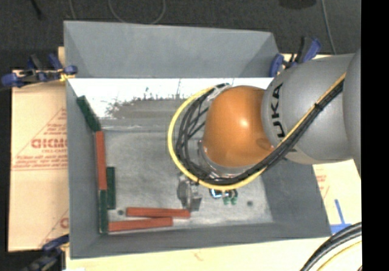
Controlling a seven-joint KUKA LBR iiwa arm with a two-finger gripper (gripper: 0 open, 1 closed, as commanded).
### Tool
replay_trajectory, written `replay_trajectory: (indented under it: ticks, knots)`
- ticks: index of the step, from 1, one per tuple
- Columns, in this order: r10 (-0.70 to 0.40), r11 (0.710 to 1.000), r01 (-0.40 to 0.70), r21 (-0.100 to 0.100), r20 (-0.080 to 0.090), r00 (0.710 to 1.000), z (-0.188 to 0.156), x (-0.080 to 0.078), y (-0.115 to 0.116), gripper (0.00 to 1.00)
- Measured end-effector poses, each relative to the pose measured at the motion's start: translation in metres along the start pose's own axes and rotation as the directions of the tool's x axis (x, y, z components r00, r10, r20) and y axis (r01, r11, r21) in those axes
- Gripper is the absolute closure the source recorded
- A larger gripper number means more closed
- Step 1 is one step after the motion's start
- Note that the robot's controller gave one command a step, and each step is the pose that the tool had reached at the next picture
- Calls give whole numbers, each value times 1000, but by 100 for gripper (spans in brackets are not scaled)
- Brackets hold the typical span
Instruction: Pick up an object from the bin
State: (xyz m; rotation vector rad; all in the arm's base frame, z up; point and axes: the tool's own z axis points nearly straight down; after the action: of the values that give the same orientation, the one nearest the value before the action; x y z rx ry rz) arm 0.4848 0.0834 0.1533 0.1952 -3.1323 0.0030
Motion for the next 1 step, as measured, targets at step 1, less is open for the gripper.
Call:
replay_trajectory:
  ticks: [1]
  knots:
    - [-2,1000,2,-2,6,1000,-2,-2,3,0]
